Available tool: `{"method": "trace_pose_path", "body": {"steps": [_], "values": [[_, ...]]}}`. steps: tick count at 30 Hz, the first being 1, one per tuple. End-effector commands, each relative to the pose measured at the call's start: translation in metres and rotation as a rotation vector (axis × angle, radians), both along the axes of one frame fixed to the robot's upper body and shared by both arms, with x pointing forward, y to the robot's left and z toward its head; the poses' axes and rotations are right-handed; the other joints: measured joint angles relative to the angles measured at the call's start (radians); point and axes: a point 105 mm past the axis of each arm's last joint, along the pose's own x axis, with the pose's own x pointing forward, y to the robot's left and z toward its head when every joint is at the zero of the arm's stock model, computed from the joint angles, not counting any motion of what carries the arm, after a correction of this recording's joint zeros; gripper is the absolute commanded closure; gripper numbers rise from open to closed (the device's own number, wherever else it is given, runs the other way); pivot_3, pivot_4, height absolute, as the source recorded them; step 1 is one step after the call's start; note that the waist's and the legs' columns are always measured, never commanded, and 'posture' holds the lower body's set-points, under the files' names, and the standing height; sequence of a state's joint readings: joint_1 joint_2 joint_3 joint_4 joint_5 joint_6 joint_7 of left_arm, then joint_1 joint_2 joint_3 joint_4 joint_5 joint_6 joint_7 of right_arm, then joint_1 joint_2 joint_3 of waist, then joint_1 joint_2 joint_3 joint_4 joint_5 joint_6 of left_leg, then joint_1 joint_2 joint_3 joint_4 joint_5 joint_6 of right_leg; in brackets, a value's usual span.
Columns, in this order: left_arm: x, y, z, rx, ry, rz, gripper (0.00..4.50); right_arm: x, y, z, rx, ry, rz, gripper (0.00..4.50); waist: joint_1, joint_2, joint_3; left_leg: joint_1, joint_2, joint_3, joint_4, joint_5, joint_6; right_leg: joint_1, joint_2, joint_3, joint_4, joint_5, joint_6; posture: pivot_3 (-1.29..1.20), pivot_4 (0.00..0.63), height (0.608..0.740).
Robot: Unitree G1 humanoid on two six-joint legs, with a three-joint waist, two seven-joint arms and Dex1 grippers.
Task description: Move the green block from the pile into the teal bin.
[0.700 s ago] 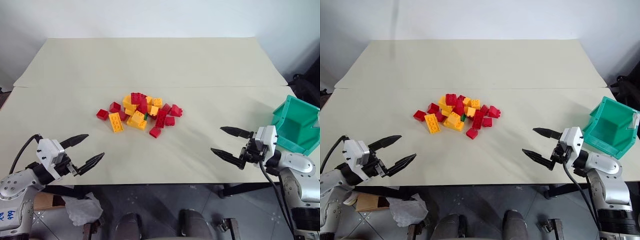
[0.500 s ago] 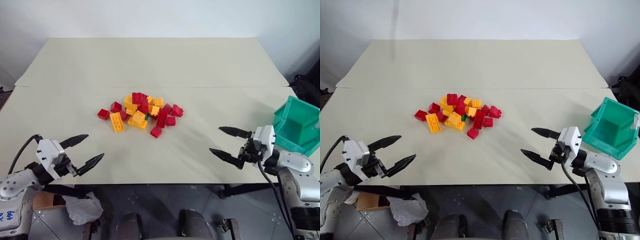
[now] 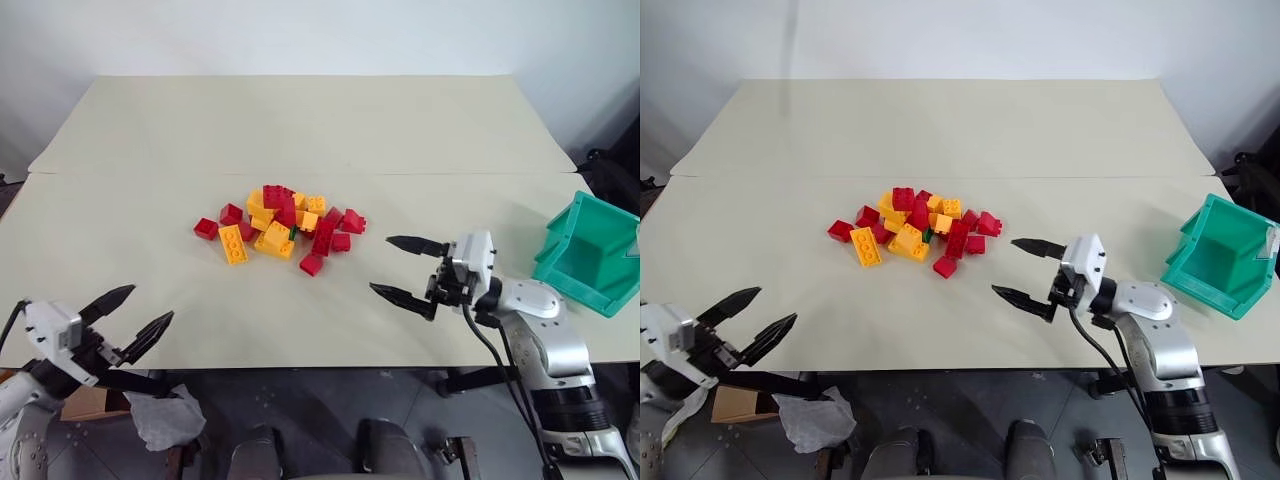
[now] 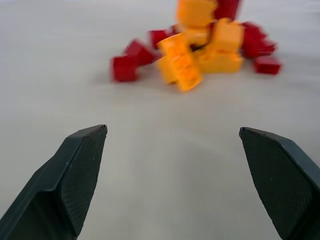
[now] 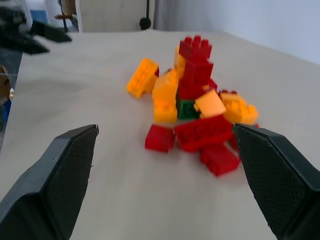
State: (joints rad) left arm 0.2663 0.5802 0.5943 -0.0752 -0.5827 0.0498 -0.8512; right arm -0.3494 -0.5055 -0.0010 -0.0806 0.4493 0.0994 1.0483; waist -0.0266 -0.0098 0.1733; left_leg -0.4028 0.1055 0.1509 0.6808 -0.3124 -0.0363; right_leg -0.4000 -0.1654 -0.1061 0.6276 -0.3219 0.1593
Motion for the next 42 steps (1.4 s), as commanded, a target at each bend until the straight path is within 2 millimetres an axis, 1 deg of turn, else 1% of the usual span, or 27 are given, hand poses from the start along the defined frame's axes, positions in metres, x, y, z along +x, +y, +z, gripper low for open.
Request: {"method": "trace_pose_path", "body": {"steps": [1, 2, 3, 4, 6, 8, 9, 10, 11, 13, 14, 15, 16, 18, 21, 26, 29, 31, 33, 35, 38, 39, 42], "values": [[-0.009, 0.011, 0.006, 0.01, -0.038, 0.059, 0.18, 0.005, 0.013, 0.01, 0.006, -0.031, 0.005, 0.43, -0.001, 0.0, 0.0, 0.0, 0.0, 0.0, 0.0, 0.0, 0.0, 0.0, 0.0, 0.0, 0.0, 0.0, 0.0, 0.0, 0.15, 0.74], [-0.01, 0.009, 0.005, 0.01, -0.04, 0.051, 0.4, 0.008, 0.017, 0.01, 0.007, -0.028, 0.008, 0.65, -0.001, 0.0, 0.0, 0.0, 0.0, 0.0, 0.0, 0.0, 0.0, 0.0, 0.0, 0.0, 0.0, 0.0, 0.0, 0.0, 0.15, 0.74], [-0.01, 0.005, 0.006, 0.014, -0.042, 0.038, 0.67, 0.009, 0.022, 0.009, 0.004, -0.019, 0.016, 1.05, -0.001, 0.0, 0.0, 0.0, 0.0, 0.0, 0.0, 0.0, 0.0, 0.0, 0.0, 0.0, 0.0, 0.0, 0.0, 0.0, 0.15, 0.74], [-0.01, 0.002, 0.007, 0.016, -0.049, 0.026, 0.9, 0.01, 0.027, 0.008, 0.001, -0.015, 0.02, 1.3, -0.002, 0.0, 0.0, 0.0, 0.0, 0.0, 0.0, 0.0, 0.0, 0.0, 0.0, 0.0, 0.0, 0.0, 0.0, 0.0, 0.15, 0.74], [-0.009, -0.003, 0.011, 0.019, -0.062, 0.013, 1.53, 0.011, 0.039, 0.004, -0.018, 0.0, 0.046, 2.02, -0.002, -0.001, 0.0, 0.0, 0.0, 0.0, 0.0, 0.0, 0.0, 0.0, 0.0, 0.0, 0.0, 0.0, 0.0, 0.0, 0.15, 0.74], [-0.007, -0.006, 0.015, 0.018, -0.075, 0.005, 1.54, 0.012, 0.051, 0.001, -0.033, 0.01, 0.068, 2.72, -0.002, -0.001, 0.0, 0.0, 0.0, 0.0, 0.0, 0.0, 0.0, 0.0, 0.0, 0.0, 0.0, 0.0, 0.0, 0.0, 0.15, 0.74], [-0.007, -0.007, 0.016, 0.017, -0.079, 0.003, 1.54, 0.013, 0.06, -0.001, -0.041, 0.015, 0.083, 3.08, -0.002, 0.0, 0.0, 0.0, 0.0, 0.0, 0.0, 0.0, 0.0, 0.0, 0.0, 0.0, 0.001, 0.0, 0.0, 0.0, 0.15, 0.74], [-0.006, -0.008, 0.017, 0.016, -0.08, 0.001, 1.54, 0.014, 0.068, -0.002, -0.048, 0.015, 0.092, 3.51, -0.003, 0.0, 0.0, 0.0, 0.0, 0.0, 0.0, 0.0, 0.0, 0.0, 0.0, 0.0, 0.001, 0.0, 0.0, 0.0, 0.15, 0.74], [-0.006, -0.01, 0.017, 0.005, -0.076, -0.011, 1.54, 0.017, 0.078, -0.002, -0.054, 0.021, 0.1, 3.84, -0.006, 0.0, 0.0, 0.0, 0.0, 0.0, 0.0, 0.0, 0.0, 0.0, 0.0, 0.0, 0.001, 0.0, 0.0, 0.0, 0.15, 0.74], [-0.007, -0.013, 0.017, -0.014, -0.06, -0.028, 1.54, 0.021, 0.091, -0.002, -0.06, 0.025, 0.11, 4.47, -0.011, 0.0, 0.0, 0.0, 0.0, 0.0, 0.0, 0.0, 0.0, -0.001, 0.0, 0.0, 0.001, 0.0, 0.0, 0.0, 0.15, 0.74], [-0.006, -0.014, 0.017, -0.022, -0.05, -0.032, 1.54, 0.023, 0.096, -0.002, -0.061, 0.026, 0.113, 4.49, -0.012, 0.0, 0.0, 0.0, 0.0, 0.001, 0.0, 0.0, 0.0, -0.001, 0.0, 0.0, 0.002, 0.0, 0.0, 0.0, 0.15, 0.74], [-0.007, -0.017, 0.015, -0.023, -0.022, -0.051, 1.54, 0.028, 0.106, 0.0, -0.059, 0.024, 0.113, 4.49, -0.011, 0.0, 0.0, 0.0, 0.0, 0.001, 0.0, 0.0, 0.0, -0.002, 0.0, 0.0, 0.002, 0.0, 0.0, 0.0, 0.15, 0.74], [-0.007, -0.019, 0.013, -0.029, 0.005, -0.063, 1.36, 0.035, 0.123, 0.004, -0.055, 0.017, 0.115, 4.5, -0.015, -0.001, 0.0, 0.0, 0.0, 0.0, 0.0, 0.0, 0.0, -0.002, 0.0, 0.0, 0.003, 0.0, 0.0, 0.0, 0.15, 0.74], [-0.008, -0.023, 0.013, -0.034, 0.025, -0.09, 0.98, 0.045, 0.145, 0.01, -0.055, 0.019, 0.112, 4.5, -0.025, 0.0, 0.0, 0.0, 0.001, 0.002, 0.0, 0.0, -0.001, -0.003, 0.0, 0.0, 0.003, 0.0, 0.0, 0.0, 0.15, 0.74], [-0.007, -0.027, 0.016, -0.006, 0.005, -0.102, 0.06, 0.057, 0.165, 0.006, -0.104, 0.031, 0.114, 4.5, -0.033, 0.0, 0.0, -0.001, 0.002, 0.003, 0.0, 0.001, -0.002, -0.008, 0.0, 0.0, 0.009, 0.0, -0.002, 0.0, 0.15, 0.74], [-0.005, -0.031, 0.021, 0.019, -0.011, -0.113, 0.03, 0.075, 0.183, 0.006, -0.157, 0.029, 0.066, 4.5, -0.034, -0.001, 0.0, -0.001, 0.002, 0.004, -0.001, 0.001, -0.002, -0.008, 0.0, 0.0, 0.01, -0.001, -0.002, 0.0, 0.15, 0.74], [-0.004, -0.036, 0.021, 0.017, -0.01, -0.125, 0.03, 0.095, 0.184, 0.014, -0.137, 0.013, -0.061, 4.5, -0.042, -0.001, 0.0, -0.001, 0.002, 0.005, -0.001, 0.001, -0.003, -0.01, 0.0, 0.0, 0.01, -0.001, -0.003, 0.0, 0.15, 0.74], [-0.002, -0.039, 0.021, 0.014, -0.012, -0.13, 0.03, 0.109, 0.177, 0.018, -0.137, -0.008, -0.154, 4.5, -0.05, -0.001, 0.0, -0.001, 0.003, 0.005, -0.001, 0.001, -0.003, -0.01, 0.0, 0.0, 0.011, -0.001, -0.003, 0.0, 0.15, 0.74], [-0.001, -0.042, 0.021, 0.008, -0.02, -0.132, 0.03, 0.124, 0.165, 0.024, -0.138, -0.038, -0.26, 4.5, -0.055, -0.001, 0.0, -0.001, 0.003, 0.005, -0.001, 0.001, -0.003, -0.01, 0.0, 0.0, 0.012, -0.001, -0.003, 0.0, 0.15, 0.74], [0.001, -0.043, 0.022, 0.001, -0.027, -0.131, 0.03, 0.134, 0.154, 0.032, -0.131, -0.063, -0.333, 4.5, -0.058, -0.001, 0.0, -0.001, 0.002, 0.005, -0.001, 0.001, -0.003, -0.01, 0.0, 0.0, 0.011, -0.001, -0.003, 0.0, 0.15, 0.74], [0.006, -0.045, 0.022, -0.009, -0.038, -0.13, 0.03, 0.136, 0.152, 0.034, -0.145, -0.069, -0.334, 4.5, -0.061, 0.0, 0.0, -0.001, 0.003, 0.005, -0.002, 0.001, -0.004, -0.01, 0.0, 0.0, 0.011, -0.001, -0.003, 0.0, 0.15, 0.74], [0.007, -0.045, 0.023, -0.011, -0.04, -0.13, 0.03, 0.135, 0.154, 0.033, -0.153, -0.068, -0.315, 4.5, -0.064, 0.0, 0.0, -0.001, 0.003, 0.005, -0.002, 0.002, -0.004, -0.01, 0.0, 0.0, 0.011, -0.001, -0.003, 0.0, 0.15, 0.74], [0.011, -0.046, 0.022, -0.013, -0.044, -0.132, 0.03, 0.122, 0.167, 0.021, -0.195, -0.043, -0.201, 4.5, -0.074, 0.0, 0.0, -0.001, 0.003, 0.005, -0.003, 0.002, -0.005, -0.011, 0.0, 0.0, 0.012, -0.001, -0.003, 0.0, 0.15, 0.74]]}}
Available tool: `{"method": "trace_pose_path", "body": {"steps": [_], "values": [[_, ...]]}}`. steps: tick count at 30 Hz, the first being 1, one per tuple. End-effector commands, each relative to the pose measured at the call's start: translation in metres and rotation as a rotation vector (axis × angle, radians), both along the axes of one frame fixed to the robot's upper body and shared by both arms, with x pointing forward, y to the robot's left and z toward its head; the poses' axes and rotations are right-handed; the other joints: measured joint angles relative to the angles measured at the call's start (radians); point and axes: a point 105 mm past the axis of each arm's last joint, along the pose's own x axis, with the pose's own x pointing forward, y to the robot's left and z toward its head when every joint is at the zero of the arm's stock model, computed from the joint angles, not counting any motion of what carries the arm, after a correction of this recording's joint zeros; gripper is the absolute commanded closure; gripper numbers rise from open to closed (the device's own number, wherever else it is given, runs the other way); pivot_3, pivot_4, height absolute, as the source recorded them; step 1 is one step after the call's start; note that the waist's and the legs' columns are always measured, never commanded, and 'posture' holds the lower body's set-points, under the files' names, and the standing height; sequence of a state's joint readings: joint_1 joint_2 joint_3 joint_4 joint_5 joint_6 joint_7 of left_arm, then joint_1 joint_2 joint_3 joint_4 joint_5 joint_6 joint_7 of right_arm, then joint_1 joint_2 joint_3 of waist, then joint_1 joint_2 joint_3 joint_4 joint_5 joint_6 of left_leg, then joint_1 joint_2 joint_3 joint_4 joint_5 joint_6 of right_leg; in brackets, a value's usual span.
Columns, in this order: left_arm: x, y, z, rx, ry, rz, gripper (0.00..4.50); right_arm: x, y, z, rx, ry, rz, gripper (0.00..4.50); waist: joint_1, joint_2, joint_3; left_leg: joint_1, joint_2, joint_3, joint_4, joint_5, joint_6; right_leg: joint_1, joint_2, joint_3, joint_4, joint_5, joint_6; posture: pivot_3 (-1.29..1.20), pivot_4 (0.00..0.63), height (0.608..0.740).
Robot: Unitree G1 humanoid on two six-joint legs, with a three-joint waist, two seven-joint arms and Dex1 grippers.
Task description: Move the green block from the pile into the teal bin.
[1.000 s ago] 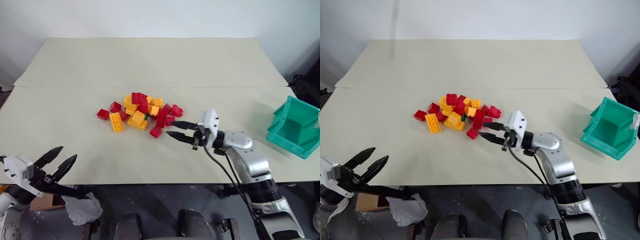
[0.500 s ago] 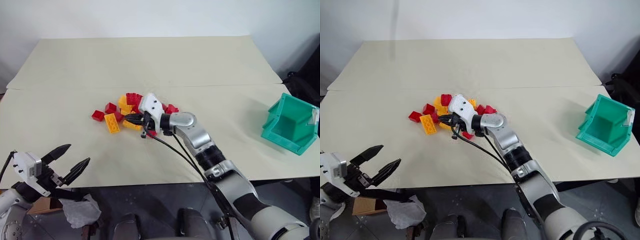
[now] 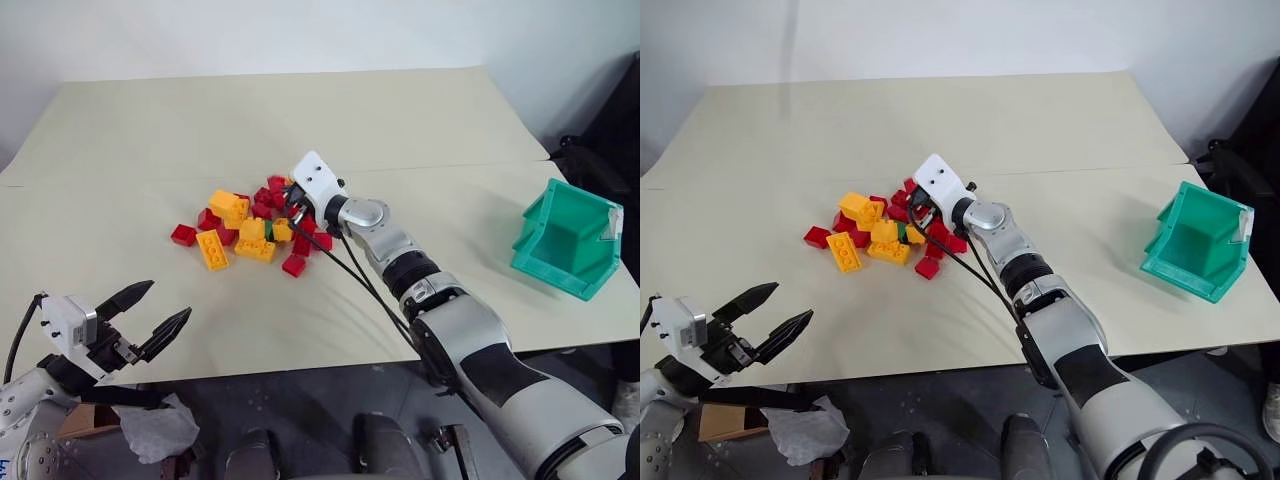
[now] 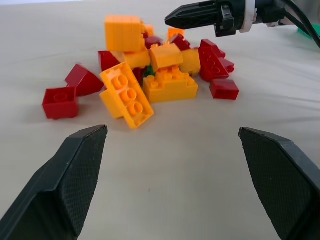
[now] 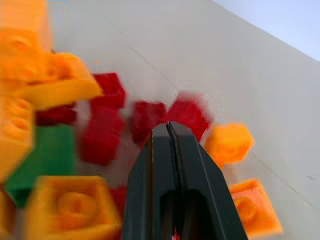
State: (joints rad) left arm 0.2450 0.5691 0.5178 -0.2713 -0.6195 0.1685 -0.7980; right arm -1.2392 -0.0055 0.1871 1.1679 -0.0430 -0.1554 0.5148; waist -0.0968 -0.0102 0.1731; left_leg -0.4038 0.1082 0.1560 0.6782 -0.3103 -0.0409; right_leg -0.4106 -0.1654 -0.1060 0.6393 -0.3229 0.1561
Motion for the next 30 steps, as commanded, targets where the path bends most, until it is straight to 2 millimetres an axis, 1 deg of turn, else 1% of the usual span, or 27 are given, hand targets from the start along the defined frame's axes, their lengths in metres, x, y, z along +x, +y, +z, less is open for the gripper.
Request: {"method": "trace_pose_path", "body": {"steps": [1, 4, 11, 13, 15, 17, 21, 24, 26, 29, 30], "values": [[0.003, -0.002, 0.003, 0.014, -0.02, -0.002, 0.03, -0.016, 0.021, 0.002, -0.024, -0.002, 0.143, 4.5, -0.01, 0.0, 0.0, 0.0, 0.0, 0.0, 0.0, 0.0, 0.0, 0.0, 0.0, 0.0, 0.0, 0.0, 0.0, 0.0, 0.15, 0.74], [0.005, -0.002, 0.003, 0.015, -0.023, -0.007, 0.03, -0.032, 0.032, -0.011, -0.054, 0.044, 0.261, 4.5, -0.015, 0.0, 0.0, 0.0, 0.0, 0.0, -0.001, 0.0, 0.0, 0.0, 0.0, 0.0, 0.0, 0.0, 0.0, 0.0, 0.15, 0.74], [0.006, -0.003, 0.002, 0.016, -0.02, -0.017, 0.03, -0.055, 0.042, -0.021, -0.087, 0.059, 0.408, 4.5, -0.014, 0.0, 0.0, 0.0, 0.0, 0.0, -0.001, 0.0, 0.0, 0.0, 0.0, 0.0, 0.0, 0.0, 0.0, 0.0, 0.15, 0.74], [0.007, -0.004, 0.001, 0.014, -0.018, -0.023, 0.03, -0.071, 0.045, -0.027, -0.102, 0.096, 0.5, 4.5, -0.013, 0.0, 0.0, 0.0, 0.0, 0.0, -0.001, 0.0, -0.001, 0.0, 0.0, 0.0, 0.0, 0.0, 0.0, 0.0, 0.15, 0.74], [0.008, -0.004, 0.001, 0.012, -0.019, -0.027, 0.03, -0.087, 0.034, -0.032, -0.12, 0.13, 0.591, 4.5, -0.011, 0.0, 0.0, 0.0, 0.0, 0.0, -0.002, 0.0, -0.001, 0.0, 0.0, 0.0, 0.0, 0.0, 0.0, 0.0, 0.15, 0.74], [0.008, -0.005, -0.001, 0.012, -0.016, -0.033, 0.03, -0.093, 0.019, -0.036, -0.148, 0.134, 0.614, 4.5, -0.002, 0.0, 0.0, 0.0, 0.0, -0.001, -0.002, 0.0, -0.001, 0.0, 0.0, 0.0, -0.001, 0.0, 0.0, 0.0, 0.15, 0.74], [0.008, -0.007, -0.001, 0.011, -0.018, -0.036, 0.03, -0.095, 0.0, -0.034, -0.122, 0.133, 0.584, 4.5, 0.014, 0.0, 0.0, 0.0, 0.0, 0.0, 0.001, 0.0, 0.0, 0.0, 0.0, 0.0, 0.0, 0.0, 0.0, 0.0, 0.15, 0.74], [0.007, -0.008, 0.0, 0.008, -0.021, -0.036, 0.03, -0.095, -0.023, -0.029, -0.06, 0.126, 0.533, 4.5, 0.014, 0.0, 0.0, 0.0, 0.0, 0.0, 0.001, 0.0, -0.001, 0.0, 0.0, 0.0, 0.0, 0.0, 0.0, 0.0, 0.15, 0.74], [0.006, -0.008, 0.0, 0.009, -0.022, -0.037, 0.03, -0.094, -0.041, -0.024, -0.015, 0.12, 0.486, 4.5, 0.017, 0.0, 0.0, 0.0, 0.0, 0.0, 0.0, 0.0, 0.0, 0.0, 0.0, 0.0, 0.0, 0.0, 0.0, 0.0, 0.15, 0.74], [0.004, -0.006, 0.0, 0.016, -0.024, -0.034, 0.03, -0.087, -0.082, -0.015, 0.066, 0.093, 0.367, 4.5, 0.023, 0.0, 0.0, 0.0, 0.0, 0.0, 0.0, 0.0, 0.0, 0.0, 0.0, 0.0, -0.001, 0.0, 0.0, 0.0, 0.15, 0.74], [0.004, -0.005, 0.0, 0.019, -0.024, -0.032, 0.01, -0.086, -0.097, -0.014, 0.084, 0.092, 0.329, 4.33, 0.027, 0.0, 0.0, 0.0, 0.0, 0.0, 0.0, 0.0, 0.0, 0.0, 0.0, 0.0, -0.001, 0.0, 0.0, 0.0, 0.15, 0.74]]}}
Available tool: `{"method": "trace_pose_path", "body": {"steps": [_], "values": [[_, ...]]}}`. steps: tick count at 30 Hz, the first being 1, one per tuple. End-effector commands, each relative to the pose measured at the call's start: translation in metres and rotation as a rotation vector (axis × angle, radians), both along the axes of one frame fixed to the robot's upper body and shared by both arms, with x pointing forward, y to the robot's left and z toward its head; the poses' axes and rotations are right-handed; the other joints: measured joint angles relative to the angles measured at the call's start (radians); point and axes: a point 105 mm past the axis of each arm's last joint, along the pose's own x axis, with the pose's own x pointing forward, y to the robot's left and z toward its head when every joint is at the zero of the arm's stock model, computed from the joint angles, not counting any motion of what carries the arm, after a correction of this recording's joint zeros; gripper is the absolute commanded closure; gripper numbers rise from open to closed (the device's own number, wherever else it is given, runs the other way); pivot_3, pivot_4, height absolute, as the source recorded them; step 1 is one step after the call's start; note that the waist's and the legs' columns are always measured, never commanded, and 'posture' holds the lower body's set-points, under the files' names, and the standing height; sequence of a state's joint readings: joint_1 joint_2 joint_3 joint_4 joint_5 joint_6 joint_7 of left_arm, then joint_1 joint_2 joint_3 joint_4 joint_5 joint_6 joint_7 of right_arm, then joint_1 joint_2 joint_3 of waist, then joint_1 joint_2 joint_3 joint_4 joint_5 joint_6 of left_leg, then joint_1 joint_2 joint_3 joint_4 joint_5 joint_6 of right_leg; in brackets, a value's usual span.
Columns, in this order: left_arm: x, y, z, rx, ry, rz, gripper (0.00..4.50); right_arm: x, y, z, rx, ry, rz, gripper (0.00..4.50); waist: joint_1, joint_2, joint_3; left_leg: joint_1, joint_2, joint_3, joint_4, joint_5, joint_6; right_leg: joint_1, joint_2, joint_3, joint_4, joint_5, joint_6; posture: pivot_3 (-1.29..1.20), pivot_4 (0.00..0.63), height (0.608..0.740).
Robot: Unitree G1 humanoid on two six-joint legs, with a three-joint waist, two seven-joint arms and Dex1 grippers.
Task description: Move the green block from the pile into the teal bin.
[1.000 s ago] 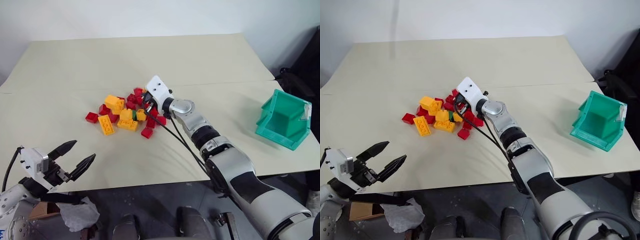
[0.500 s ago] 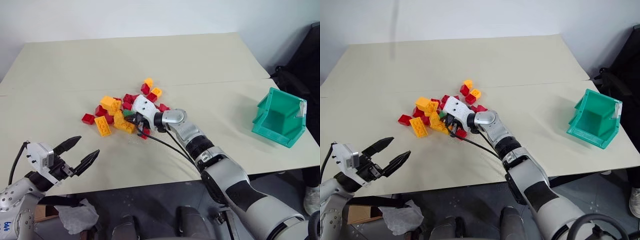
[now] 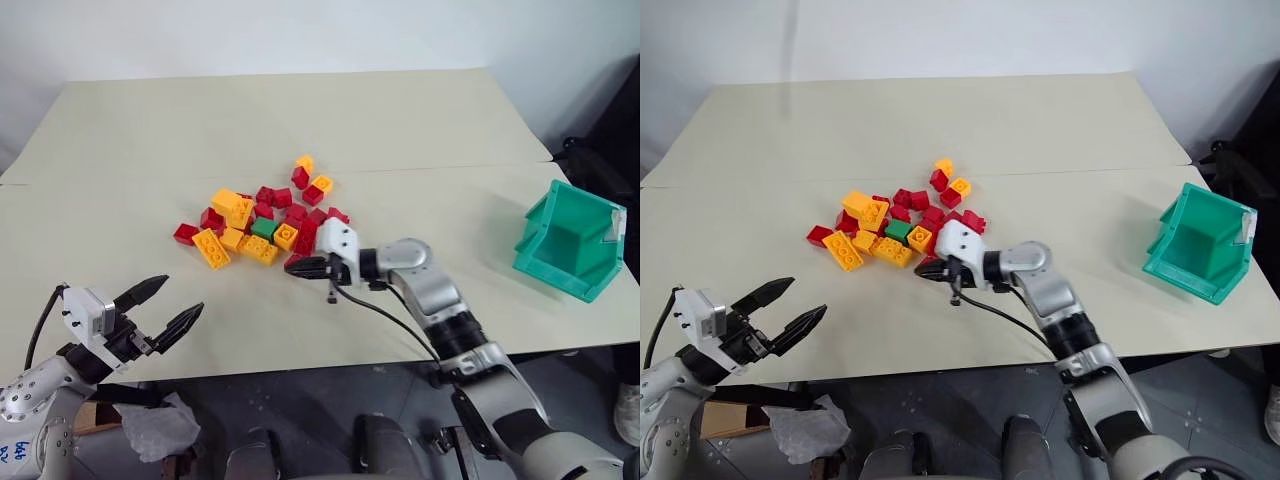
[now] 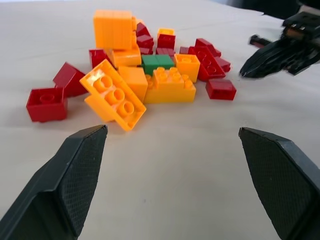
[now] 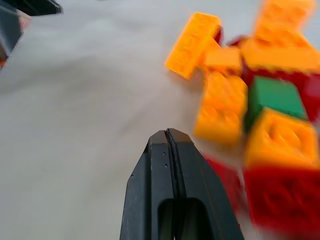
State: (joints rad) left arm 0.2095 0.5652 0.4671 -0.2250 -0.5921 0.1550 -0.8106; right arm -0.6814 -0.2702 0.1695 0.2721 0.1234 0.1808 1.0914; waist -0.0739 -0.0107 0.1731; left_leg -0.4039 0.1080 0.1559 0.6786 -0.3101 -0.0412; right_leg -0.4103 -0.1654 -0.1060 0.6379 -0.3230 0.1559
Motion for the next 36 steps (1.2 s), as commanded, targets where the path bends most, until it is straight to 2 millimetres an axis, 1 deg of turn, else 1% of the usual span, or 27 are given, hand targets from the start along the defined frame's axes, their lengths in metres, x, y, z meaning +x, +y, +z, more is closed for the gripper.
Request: {"method": "trace_pose_path", "body": {"steps": [1, 2, 5, 6, 7, 8, 11, 14, 17, 18, 19, 20, 21, 22, 24, 25, 29, 32, 36], "values": [[-0.003, 0.003, 0.009, 0.025, -0.047, -0.001, 0.0, 0.003, -0.042, 0.026, 0.111, -0.062, -0.114, 4.14, 0.009, 0.0, 0.0, 0.0, 0.0, 0.0, 0.0, 0.0, 0.0, 0.0, 0.0, 0.0, 0.0, 0.0, 0.0, 0.0, 0.15, 0.74], [-0.003, 0.004, 0.01, 0.027, -0.049, 0.001, 0.0, 0.003, -0.057, 0.026, 0.121, -0.061, -0.148, 3.92, 0.015, 0.0, 0.0, 0.0, 0.0, 0.0, 0.0, 0.0, 0.0, 0.0, 0.0, 0.0, 0.0, 0.0, 0.0, 0.0, 0.15, 0.74], [-0.003, 0.007, 0.012, 0.019, -0.051, -0.001, 0.0, 0.002, -0.092, 0.022, 0.126, -0.076, -0.229, 2.97, 0.021, 0.0, 0.0, 0.0, 0.0, 0.0, 0.0, 0.0, 0.0, 0.0, 0.0, 0.0, -0.001, 0.0, 0.0, 0.0, 0.15, 0.74], [-0.003, 0.008, 0.012, 0.017, -0.05, -0.003, 0.0, 0.001, -0.101, 0.019, 0.118, -0.081, -0.25, 2.59, 0.021, 0.0, 0.0, 0.0, 0.0, 0.001, 0.0, 0.0, 0.0, 0.0, 0.0, 0.0, -0.001, 0.0, 0.0, 0.0, 0.15, 0.74], [-0.003, 0.008, 0.012, 0.016, -0.048, -0.007, 0.0, 0.002, -0.109, 0.018, 0.114, -0.082, -0.275, 2.37, 0.02, 0.0, 0.0, 0.0, 0.0, 0.001, 0.0, 0.0, 0.0, 0.0, 0.0, 0.0, -0.001, 0.0, 0.0, 0.0, 0.15, 0.74], [-0.003, 0.008, 0.011, 0.018, -0.045, -0.009, 0.0, 0.002, -0.114, 0.015, 0.103, -0.078, -0.291, 2.03, 0.019, 0.0, 0.0, 0.0, 0.0, 0.001, 0.0, 0.0, 0.0, 0.0, 0.0, 0.0, -0.001, 0.0, 0.0, 0.0, 0.15, 0.74], [-0.001, 0.01, 0.012, 0.013, -0.039, -0.013, 0.0, 0.004, -0.117, 0.016, 0.106, -0.077, -0.313, 1.05, 0.017, 0.0, 0.0, 0.001, 0.0, 0.002, 0.0, 0.0, 0.0, 0.0, 0.0, 0.0, -0.001, 0.0, 0.0, 0.0, 0.15, 0.74], [0.001, 0.011, 0.013, 0.012, -0.041, -0.016, 0.0, 0.007, -0.107, 0.019, 0.112, -0.062, -0.309, 0.04, 0.019, 0.0, 0.0, 0.001, 0.0, 0.002, 0.0, 0.0, 0.0, 0.0, 0.0, 0.0, -0.001, 0.0, 0.0, 0.0, 0.15, 0.74], [0.002, 0.011, 0.014, 0.018, -0.044, -0.02, 0.0, 0.011, -0.095, 0.022, 0.112, -0.055, -0.308, 0.04, 0.019, 0.0, 0.0, 0.001, 0.0, 0.002, 0.001, 0.0, 0.0, 0.0, 0.0, 0.0, -0.001, 0.0, 0.0, 0.0, 0.15, 0.74], [0.002, 0.011, 0.014, 0.021, -0.045, -0.022, 0.0, 0.013, -0.085, 0.026, 0.122, -0.037, -0.301, 0.04, 0.019, 0.0, 0.0, 0.001, 0.0, 0.002, 0.0, 0.0, 0.0, 0.0, 0.0, 0.0, -0.001, 0.0, 0.0, 0.0, 0.15, 0.74], [0.004, 0.01, 0.015, 0.031, -0.049, -0.021, 0.0, 0.014, -0.067, 0.032, 0.131, -0.025, -0.267, 0.04, 0.018, 0.0, 0.0, 0.001, 0.0, 0.002, 0.0, 0.0, 0.0, 0.0, 0.0, 0.0, -0.001, 0.0, 0.0, 0.0, 0.15, 0.74], [0.005, 0.01, 0.015, 0.038, -0.051, -0.02, 0.0, 0.014, -0.054, 0.036, 0.135, -0.017, -0.242, 0.04, 0.016, 0.0, 0.0, 0.001, 0.0, 0.002, 0.001, 0.0, 0.0, 0.0, 0.0, 0.0, -0.001, 0.0, 0.0, 0.0, 0.15, 0.74], [0.005, 0.01, 0.015, 0.043, -0.053, -0.02, 0.0, 0.014, -0.046, 0.039, 0.136, -0.012, -0.226, 0.04, 0.013, 0.0, 0.0, 0.001, 0.0, 0.002, 0.001, 0.0, 0.0, 0.0, 0.0, 0.0, 0.0, 0.0, 0.0, 0.0, 0.15, 0.74], [0.006, 0.009, 0.015, 0.039, -0.052, -0.022, 0.0, 0.019, -0.029, 0.042, 0.102, -0.012, -0.221, 0.04, 0.011, 0.001, 0.0, 0.001, 0.001, 0.003, 0.001, 0.0, 0.0, -0.001, 0.0, 0.0, 0.0, 0.0, -0.001, 0.0, 0.15, 0.74], [0.007, 0.007, 0.015, 0.032, -0.051, -0.029, 0.0, 0.028, 0.009, 0.041, 0.004, 0.019, -0.205, 0.04, 0.007, 0.001, 0.0, 0.001, 0.001, 0.003, 0.001, 0.0, 0.0, -0.002, 0.0, 0.0, 0.003, 0.0, -0.001, 0.0, 0.15, 0.74], [0.007, 0.006, 0.015, 0.031, -0.05, -0.031, 0.0, 0.029, 0.02, 0.042, -0.025, 0.02, -0.199, 0.04, 0.006, 0.001, 0.0, 0.001, 0.001, 0.003, 0.001, 0.0, 0.0, -0.003, 0.0, 0.0, 0.004, 0.0, -0.001, 0.0, 0.15, 0.74], [0.009, 0.004, 0.015, 0.027, -0.053, -0.034, 0.0, 0.037, 0.044, 0.046, -0.034, 0.047, -0.196, 0.04, 0.021, 0.0, 0.0, 0.001, 0.002, 0.003, 0.001, 0.0, 0.0, -0.003, 0.0, 0.0, 0.004, 0.0, -0.002, 0.0, 0.15, 0.74], [0.009, 0.003, 0.014, 0.025, -0.055, -0.034, 0.0, 0.05, 0.067, 0.044, -0.068, 0.074, -0.239, 0.04, 0.018, 0.0, 0.0, 0.0, 0.001, 0.004, 0.001, -0.001, 0.001, -0.003, 0.0, -0.001, 0.003, 0.0, -0.002, 0.0, 0.15, 0.74], [0.012, 0.003, 0.015, 0.02, -0.068, -0.025, 0.0, 0.066, 0.081, 0.042, -0.094, 0.064, -0.317, 0.04, 0.008, 0.0, 0.0, 0.0, 0.002, 0.004, 0.001, -0.001, 0.0, -0.004, 0.0, -0.001, 0.004, 0.0, -0.002, 0.0, 0.15, 0.74]]}}
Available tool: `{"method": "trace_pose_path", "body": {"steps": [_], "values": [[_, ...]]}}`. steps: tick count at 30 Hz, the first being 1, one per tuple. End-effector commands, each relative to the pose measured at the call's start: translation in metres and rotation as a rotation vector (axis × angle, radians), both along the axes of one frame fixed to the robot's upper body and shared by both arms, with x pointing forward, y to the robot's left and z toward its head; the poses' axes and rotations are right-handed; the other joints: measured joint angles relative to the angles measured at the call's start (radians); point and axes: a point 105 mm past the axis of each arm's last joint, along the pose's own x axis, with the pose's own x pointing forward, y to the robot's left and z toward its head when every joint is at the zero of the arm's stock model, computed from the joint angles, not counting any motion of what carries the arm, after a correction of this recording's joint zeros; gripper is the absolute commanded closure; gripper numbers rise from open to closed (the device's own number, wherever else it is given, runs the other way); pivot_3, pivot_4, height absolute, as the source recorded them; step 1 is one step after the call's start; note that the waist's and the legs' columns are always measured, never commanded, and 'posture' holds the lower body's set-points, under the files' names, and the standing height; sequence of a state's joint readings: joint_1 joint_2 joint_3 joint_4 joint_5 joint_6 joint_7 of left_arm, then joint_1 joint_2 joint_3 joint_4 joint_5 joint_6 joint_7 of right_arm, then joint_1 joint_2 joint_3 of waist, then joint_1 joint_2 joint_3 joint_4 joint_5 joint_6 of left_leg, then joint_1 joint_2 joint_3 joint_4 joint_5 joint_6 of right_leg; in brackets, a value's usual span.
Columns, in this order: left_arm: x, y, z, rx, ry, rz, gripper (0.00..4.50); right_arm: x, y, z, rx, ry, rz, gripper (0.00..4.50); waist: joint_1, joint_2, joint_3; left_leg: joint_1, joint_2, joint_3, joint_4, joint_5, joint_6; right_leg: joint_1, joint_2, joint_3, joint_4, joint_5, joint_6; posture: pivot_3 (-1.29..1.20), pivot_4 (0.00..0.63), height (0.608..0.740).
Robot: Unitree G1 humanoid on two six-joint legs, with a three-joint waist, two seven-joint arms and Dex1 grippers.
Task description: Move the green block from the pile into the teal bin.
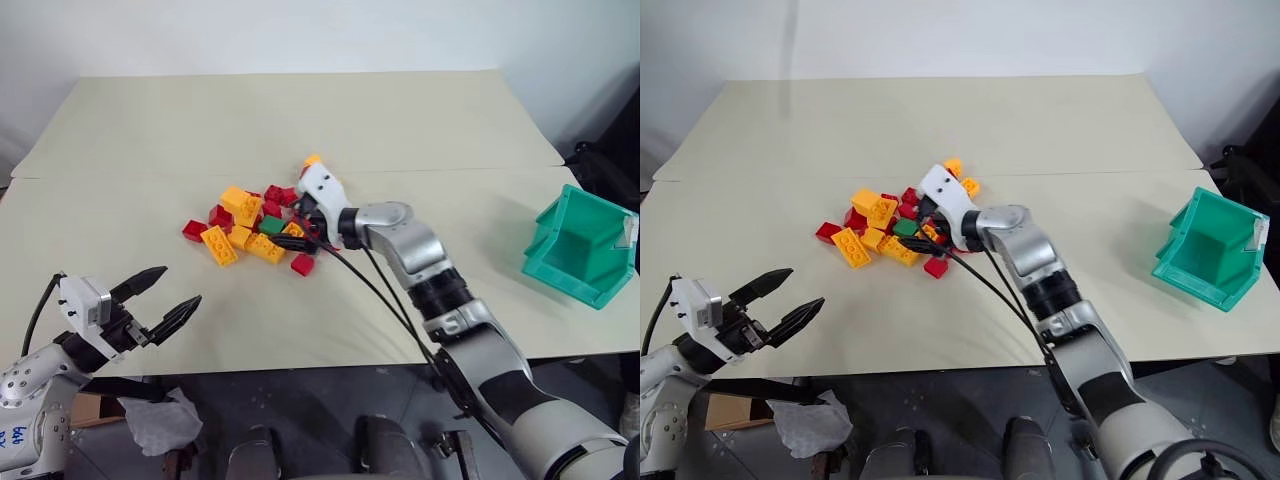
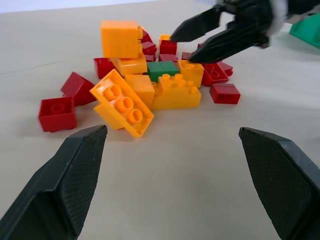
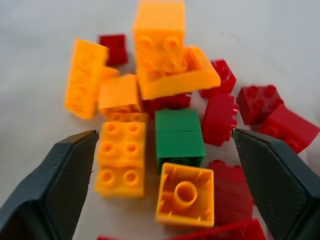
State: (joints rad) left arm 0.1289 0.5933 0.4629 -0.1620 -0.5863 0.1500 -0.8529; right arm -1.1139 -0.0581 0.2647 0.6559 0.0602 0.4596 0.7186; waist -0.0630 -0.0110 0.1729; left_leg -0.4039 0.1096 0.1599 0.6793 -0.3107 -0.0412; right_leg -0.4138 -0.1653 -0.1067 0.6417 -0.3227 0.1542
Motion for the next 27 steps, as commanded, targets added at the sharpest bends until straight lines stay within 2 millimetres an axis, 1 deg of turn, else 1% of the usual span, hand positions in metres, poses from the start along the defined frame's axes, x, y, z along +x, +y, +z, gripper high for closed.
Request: {"method": "trace_pose_path", "body": {"steps": [1, 6, 9, 12, 15, 18, 21, 27], "values": [[0.0, 0.0, 0.007, 0.004, -0.043, 0.014, 0.0, 0.013, 0.009, 0.009, 0.0, -0.056, -0.064, 0.04, -0.006, 0.0, 0.0, 0.0, 0.0, 0.0, 0.0, 0.0, 0.0, 0.0, 0.0, 0.0, 0.0, 0.0, 0.0, 0.0, 0.15, 0.74], [-0.002, -0.002, 0.006, 0.0, -0.043, 0.017, 0.0, 0.019, 0.015, 0.0, -0.045, -0.047, -0.081, 0.04, -0.024, 0.0, 0.0, 0.0, 0.0, 0.0, -0.001, 0.0, 0.0, 0.0, 0.0, 0.0, 0.0, 0.0, 0.0, 0.0, 0.15, 0.74], [-0.004, -0.001, 0.007, 0.002, -0.044, 0.023, 0.0, 0.017, 0.019, -0.009, -0.066, -0.016, -0.062, 0.04, -0.026, 0.0, 0.0, 0.0, 0.0, 0.0, -0.002, 0.0, 0.0, 0.0, 0.0, 0.0, 0.0, 0.0, 0.0, 0.0, 0.15, 0.74], [-0.004, 0.0, 0.008, 0.003, -0.047, 0.03, 0.0, 0.012, 0.026, -0.013, -0.074, 0.004, -0.025, 0.04, -0.03, 0.0, 0.0, 0.001, 0.0, 0.0, -0.001, 0.0, -0.001, 0.0, 0.0, 0.0, 0.0, 0.0, 0.0, 0.0, 0.15, 0.74], [-0.005, 0.001, 0.008, 0.003, -0.046, 0.033, 0.0, 0.008, 0.03, -0.015, -0.085, 0.024, 0.003, 0.67, -0.032, 0.0, 0.0, 0.001, 0.0, 0.0, -0.001, 0.0, -0.001, 0.0, 0.0, 0.0, 0.0, 0.0, 0.0, 0.0, 0.15, 0.74], [-0.005, 0.001, 0.009, 0.003, -0.046, 0.033, 0.0, 0.004, 0.032, -0.019, -0.114, 0.046, 0.027, 1.57, -0.032, 0.0, 0.0, 0.001, 0.0, 0.0, -0.001, 0.0, -0.001, 0.0, 0.0, 0.0, 0.0, 0.0, 0.0, 0.0, 0.15, 0.74], [-0.004, 0.0, 0.01, 0.004, -0.05, 0.032, 0.0, 0.003, 0.032, -0.021, -0.134, 0.071, 0.023, 2.59, -0.032, 0.0, 0.0, 0.001, 0.0, 0.0, -0.001, 0.0, -0.001, 0.0, 0.0, 0.0, 0.0, 0.0, 0.0, 0.0, 0.15, 0.74], [-0.002, 0.0, 0.011, 0.005, -0.054, 0.03, 0.0, 0.006, 0.027, -0.021, -0.16, 0.071, 0.007, 2.59, -0.026, 0.0, 0.0, 0.001, 0.0, 0.0, -0.001, 0.0, -0.001, 0.0, 0.0, 0.0, 0.0, 0.0, 0.0, 0.0, 0.15, 0.74]]}}
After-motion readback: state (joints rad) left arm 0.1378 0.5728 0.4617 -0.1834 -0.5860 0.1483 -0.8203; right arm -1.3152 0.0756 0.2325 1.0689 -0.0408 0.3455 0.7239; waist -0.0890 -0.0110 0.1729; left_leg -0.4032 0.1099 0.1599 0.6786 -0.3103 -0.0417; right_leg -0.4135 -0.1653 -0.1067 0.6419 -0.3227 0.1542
